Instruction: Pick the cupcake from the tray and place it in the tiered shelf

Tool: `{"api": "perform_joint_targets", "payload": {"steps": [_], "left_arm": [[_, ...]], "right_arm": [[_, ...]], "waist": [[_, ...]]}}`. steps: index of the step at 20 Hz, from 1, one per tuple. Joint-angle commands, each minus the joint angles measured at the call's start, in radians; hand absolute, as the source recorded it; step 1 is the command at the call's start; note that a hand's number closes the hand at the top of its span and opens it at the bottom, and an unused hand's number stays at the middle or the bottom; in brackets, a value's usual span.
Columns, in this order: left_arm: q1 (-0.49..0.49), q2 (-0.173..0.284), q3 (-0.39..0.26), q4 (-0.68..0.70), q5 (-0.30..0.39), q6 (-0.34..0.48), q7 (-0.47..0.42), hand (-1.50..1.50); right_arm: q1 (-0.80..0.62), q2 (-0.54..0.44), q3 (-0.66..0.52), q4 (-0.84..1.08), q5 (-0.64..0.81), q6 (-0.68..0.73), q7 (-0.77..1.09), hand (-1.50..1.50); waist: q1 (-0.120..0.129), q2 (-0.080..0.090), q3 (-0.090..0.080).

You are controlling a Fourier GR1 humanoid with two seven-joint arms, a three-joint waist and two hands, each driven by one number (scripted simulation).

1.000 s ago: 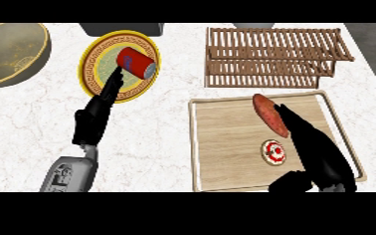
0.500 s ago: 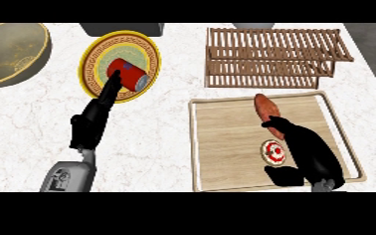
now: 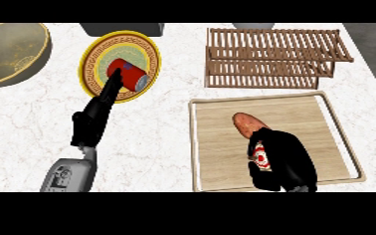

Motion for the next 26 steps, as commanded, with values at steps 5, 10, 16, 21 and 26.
{"api": "perform_joint_targets", "payload": {"steps": [5, 10, 16, 21, 26], "left_arm": [[0.016, -0.02, -0.032, -0.008, -0.017, 0.0, -0.02, 0.0], [-0.005, -0.01, -0.014, -0.005, -0.009, -0.006, 0.01, 0.0], [-0.029, -0.012, -0.009, 0.005, -0.014, 0.004, 0.01, 0.0], [-0.046, 0.005, 0.014, -0.004, 0.004, -0.01, 0.042, 0.0], [0.025, -0.022, -0.012, -0.02, -0.019, 0.019, 0.0, 0.0]], "right_arm": [[-0.199, 0.159, 0.437, 0.192, 0.035, -0.279, 0.473, 1.5], [-0.309, 0.161, 0.569, 0.2, -0.024, -0.475, 0.603, 1.5], [-0.398, 0.161, 0.539, 0.079, 0.007, -0.723, 0.579, 1.5], [-0.541, 0.161, 0.503, -0.009, 0.101, -0.655, 0.726, 1.5], [-0.586, 0.161, 0.449, -0.093, 0.24, -0.527, 0.826, 1.5]], "waist": [[0.032, 0.006, 0.004], [0.016, 0.004, 0.004], [0.018, 0.001, 0.005], [0.009, -0.002, 0.003], [-0.002, -0.01, 0.002]]}}
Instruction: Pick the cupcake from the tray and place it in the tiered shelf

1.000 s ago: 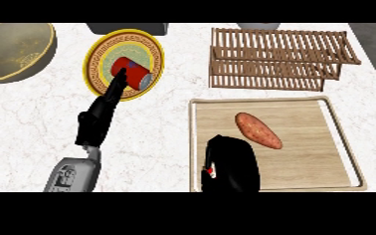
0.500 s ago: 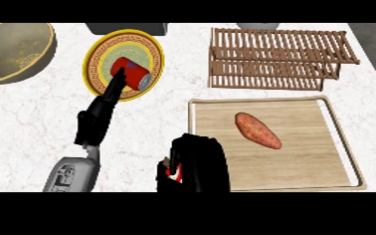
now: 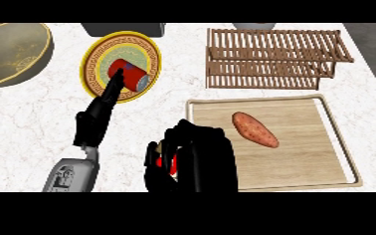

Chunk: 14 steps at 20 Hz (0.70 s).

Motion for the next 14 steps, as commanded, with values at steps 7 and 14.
{"api": "perform_joint_targets", "payload": {"steps": [7, 14], "left_arm": [[-0.011, 0.016, 0.017, 0.017, 0.01, -0.015, 0.005, 0.0], [0.004, 0.029, 0.032, -0.012, 0.014, -0.012, 0.011, 0.0]], "right_arm": [[-0.22, 0.013, -0.169, -0.102, 0.165, 0.19, 0.299, 1.5], [-0.367, 0.013, -0.364, -0.073, 0.183, 0.368, 0.232, 1.5]], "waist": [[-0.01, -0.005, -0.001], [-0.005, -0.001, 0.0]]}}
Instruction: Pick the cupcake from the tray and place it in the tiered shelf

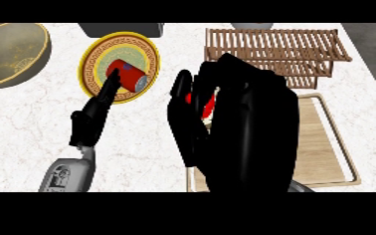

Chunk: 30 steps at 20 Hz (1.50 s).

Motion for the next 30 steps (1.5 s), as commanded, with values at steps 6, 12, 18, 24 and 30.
{"api": "perform_joint_targets", "payload": {"steps": [6, 12, 18, 24, 30], "left_arm": [[0.037, 0.003, -0.003, -0.009, 0.004, -0.014, -0.032, 0.0], [0.02, 0.003, -0.008, -0.04, 0.003, -0.016, 0.014, 0.0], [0.026, -0.019, -0.021, -0.053, -0.009, 0.002, 0.033, 0.0], [0.002, -0.029, -0.039, -0.096, -0.03, 0.015, 0.083, 0.0], [-0.008, -0.023, -0.007, -0.002, -0.002, -0.011, 0.011, 0.0]], "right_arm": [[-0.179, 0.014, -0.172, 0.05, 0.021, 0.195, 0.179, 1.5], [-0.235, 0.01, -0.374, 0.105, 0.056, 0.218, 0.016, 1.5], [-0.332, -0.039, -0.492, 0.199, 0.054, 0.269, -0.105, 1.5], [-0.324, -0.028, -0.473, 0.291, 0.123, 0.196, -0.17, 1.5], [-0.265, -0.082, -0.455, 0.45, 0.176, 0.053, -0.319, 1.5]], "waist": [[0.007, 0.003, 0.001], [0.004, 0.007, 0.002], [0.008, 0.007, 0.002], [0.01, 0.008, 0.002], [0.011, 0.013, 0.002]]}}
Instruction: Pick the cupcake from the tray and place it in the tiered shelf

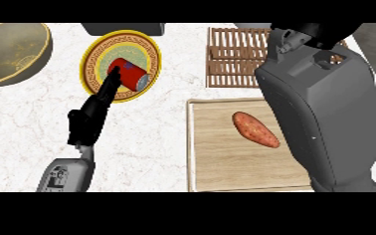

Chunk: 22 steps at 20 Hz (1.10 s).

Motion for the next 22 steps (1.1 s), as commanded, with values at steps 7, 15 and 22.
{"api": "perform_joint_targets", "payload": {"steps": [7, 15, 22], "left_arm": [[-0.017, 0.019, 0.043, 0.076, 0.03, -0.03, -0.073, 0.0], [-0.027, -0.013, 0.01, 0.054, -0.016, 0.013, -0.038, 0.0], [-0.054, -0.022, 0.019, 0.142, -0.03, 0.025, -0.106, 0.0]], "right_arm": [[0.058, -0.051, -0.107, 0.206, -0.032, -0.311, -0.155, 1.5], [0.065, -0.045, -0.214, 0.241, -0.251, -0.507, -0.313, 1.5], [0.04, -0.102, -0.272, 0.364, -0.333, -0.571, -0.414, 1.5]], "waist": [[0.001, 0.003, 0.0], [0.0, 0.001, 0.0], [0.0, 0.004, 0.0]]}}
